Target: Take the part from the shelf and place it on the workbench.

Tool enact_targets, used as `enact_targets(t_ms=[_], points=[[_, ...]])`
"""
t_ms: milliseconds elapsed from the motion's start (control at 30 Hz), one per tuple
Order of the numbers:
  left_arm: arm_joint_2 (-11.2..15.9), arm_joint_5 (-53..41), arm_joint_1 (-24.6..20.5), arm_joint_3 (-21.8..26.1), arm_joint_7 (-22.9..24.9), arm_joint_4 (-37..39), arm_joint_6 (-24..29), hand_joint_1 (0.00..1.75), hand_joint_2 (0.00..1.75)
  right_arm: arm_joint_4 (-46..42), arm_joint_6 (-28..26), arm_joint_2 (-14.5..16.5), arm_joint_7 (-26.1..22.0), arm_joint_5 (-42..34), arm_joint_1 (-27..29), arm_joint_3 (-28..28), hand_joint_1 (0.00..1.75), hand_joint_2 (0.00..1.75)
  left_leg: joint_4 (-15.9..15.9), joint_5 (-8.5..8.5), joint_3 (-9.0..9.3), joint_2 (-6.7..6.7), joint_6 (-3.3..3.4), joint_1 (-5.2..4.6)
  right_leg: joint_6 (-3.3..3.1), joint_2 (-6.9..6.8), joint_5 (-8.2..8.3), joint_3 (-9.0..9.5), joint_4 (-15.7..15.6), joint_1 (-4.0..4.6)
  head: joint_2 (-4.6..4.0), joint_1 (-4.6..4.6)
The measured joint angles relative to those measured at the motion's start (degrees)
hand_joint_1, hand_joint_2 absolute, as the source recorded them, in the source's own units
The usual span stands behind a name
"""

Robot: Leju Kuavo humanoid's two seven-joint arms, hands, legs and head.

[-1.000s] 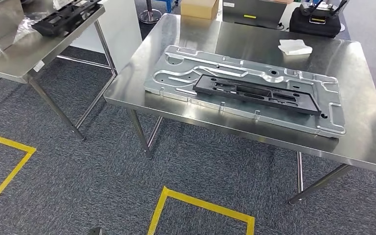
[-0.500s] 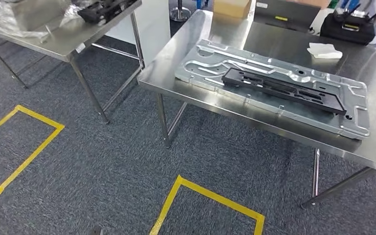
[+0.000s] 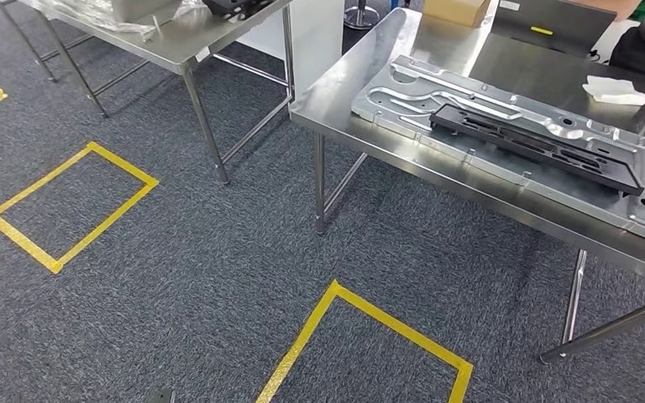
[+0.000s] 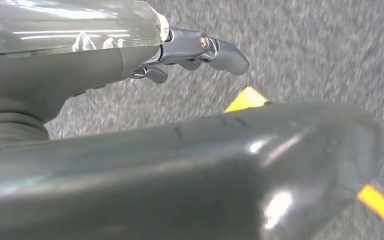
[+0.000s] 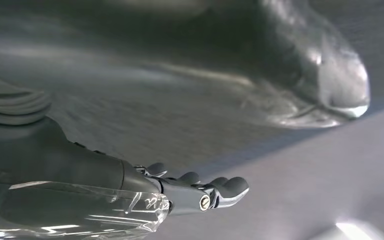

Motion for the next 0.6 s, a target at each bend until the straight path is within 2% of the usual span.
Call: enact_targets(t_ms=[33,67,133,167,200,233,267,300,333,367,400,433,467,500,533,567,600], points=[[0.07,-0.11,0.04,0.01,-0.01,0.01,-0.01,0.0,0.0,2.13,-0.34,0.03,0.14,0.1,-0.28,-0.43,0.0,0.0,1.07,-1.33,-0.61,0.72,-0.24,0.01,-0.44,-0.67,0.73,-0.55,-0.21,-0.15,-0.01,-0.01],[0.13,-0.14,0.06,0.01,-0.01,0.01,-0.01,0.0,0.0,3.81,-0.47,0.08,0.17,0.16,-0.45,-0.72,0.0,0.0,3.18,-3.77,-1.41,1.82,-0.47,0.05,-0.73,-1.36,1.47,-1.24,-0.38,-0.34,-0.01,-0.01],[0.15,-0.16,-0.07,0.01,-0.02,0.01,-0.03,0.0,0.0,6.55,-1.13,0.11,0.88,0.45,-0.58,-1.34,0.0,0.0,10.26,-10.08,-3.26,3.94,-1.16,0.49,-0.98,-2.83,2.74,-2.82,-0.3,-0.27,-0.01,-0.02],[0.15,-0.21,-0.07,0.0,-0.05,0.01,-0.03,0.0,0.0,7.77,-1.93,0.11,1.87,0.69,-0.64,-1.63,0.0,0.0,13.91,-11.89,-3.8,4.39,-1.59,0.82,-0.89,-3.64,3.35,-3.67,-0.2,-0.24,-0.01,-0.02],[0.16,-0.26,-0.09,-0.01,-0.1,0.01,-0.03,0.0,0.0,9.01,-3.06,0.15,3.33,1.06,-0.77,-1.88,0.0,0.0,16.49,-12.2,-3.73,4.65,-1.99,1.15,-0.78,-4.49,3.96,-4.59,-0.05,-0.22,-0.01,-0.02],[0.19,-0.34,-0.11,-0.01,-0.17,0.01,-0.01,0.0,0.0,10.29,-4.47,0.28,5.12,1.51,-0.93,-2.08,0.0,0.0,17.36,-11.19,-2.83,4.86,-2.33,1.46,-0.64,-5.32,4.52,-5.52,0.17,-0.2,-0.01,-0.02],[0.25,-0.53,-0.15,-0.01,-0.22,0.01,0.1,0.0,0.0,11.54,-5.86,0.54,6.83,1.97,-1.1,-2.25,0.0,0.0,16.08,-9.51,-0.88,5.2,-2.58,1.72,-0.45,-6.11,5.0,-6.45,0.44,-0.21,-0.01,-0.02],[0.32,-0.81,-0.26,-0.01,-0.3,-0.01,0.33,0.0,0.0,12.8,-7.43,0.96,8.64,2.64,-1.26,-2.39,0.0,0.0,12.91,-8.29,2.15,6.02,-2.74,1.9,-0.22,-6.86,5.4,-7.27,0.8,-0.2,-0.01,-0.02],[0.38,-1.15,-0.41,-0.02,-0.39,-0.06,0.67,0.0,0.0,14.0,-9.13,1.54,10.58,3.6,-1.37,-2.48,0.0,0.0,8.3,-8.13,6.19,7.19,-2.77,1.96,0.07,-7.54,5.69,-7.96,1.25,-0.16,-0.01,-0.02],[0.47,-1.57,-0.63,-0.04,-0.46,-0.15,1.09,0.0,0.0,15.1,-10.79,2.21,12.57,4.84,-1.42,-2.52,0.0,0.0,3.43,-8.98,9.78,8.24,-2.57,1.88,0.41,-8.23,5.93,-8.51,1.74,-0.09,0.0,-0.03],[0.53,-1.89,-0.8,-0.1,-0.53,-0.24,1.51,0.0,0.0,16.17,-12.31,3.05,14.81,6.44,-1.51,-2.5,0.0,0.0,-0.21,-10.08,12.28,8.98,-2.18,1.73,0.79,-8.92,6.22,-8.8,2.14,-0.07,0.0,-0.02],[0.58,-2.12,-0.81,-0.17,-0.52,-0.32,1.87,0.0,0.0,17.08,-13.43,3.88,17.04,8.21,-1.61,-2.35,0.0,0.0,-2.4,-10.91,13.55,9.09,-1.7,1.54,1.2,-9.58,6.53,-8.96,2.34,-0.11,-0.01,-0.02],[0.63,-2.26,-0.72,-0.23,-0.46,-0.35,2.19,0.0,0.0,17.98,-14.08,4.88,19.24,10.05,-1.77,-2.0,0.0,0.0,-3.12,-11.08,13.4,8.68,-1.1,1.37,1.63,-10.25,6.94,-8.96,2.39,-0.25,0.0,-0.02],[0.65,-2.29,-0.54,-0.28,-0.35,-0.34,2.41,0.0,0.0,18.74,-14.37,5.81,21.15,11.78,-1.95,-1.46,0.0,0.0,-3.05,-10.62,13.05,8.25,-0.56,1.33,2.09,-10.08,7.04,-8.95,2.47,-0.52,-0.01,0.0],[0.7,-2.31,-0.35,-0.3,-0.17,-0.34,2.64,0.0,0.0,19.44,-14.4,6.7,22.59,13.23,-2.05,-0.77,0.0,0.0,-3.1,-10.12,12.7,7.86,-0.05,1.31,2.47,-8.89,6.22,-9.22,3.22,-0.77,-0.01,0.01],[0.75,-2.29,-0.27,-0.3,0.02,-0.34,2.92,0.0,0.0,20.11,-14.21,7.61,23.67,14.44,-2.0,-0.05,0.0,0.0,-3.17,-9.52,12.27,7.48,0.4,1.27,2.74,-7.17,4.51,-9.9,5.09,-0.98,-0.01,0.05],[0.79,-2.33,-0.25,-0.31,0.27,-0.34,3.2,0.0,0.0,20.6,-13.86,8.22,24.29,15.46,-1.8,0.65,0.0,0.0,-3.14,-8.95,11.69,7.03,0.74,1.21,2.9,-5.1,1.97,-11.04,8.27,-1.08,-0.01,0.07]])
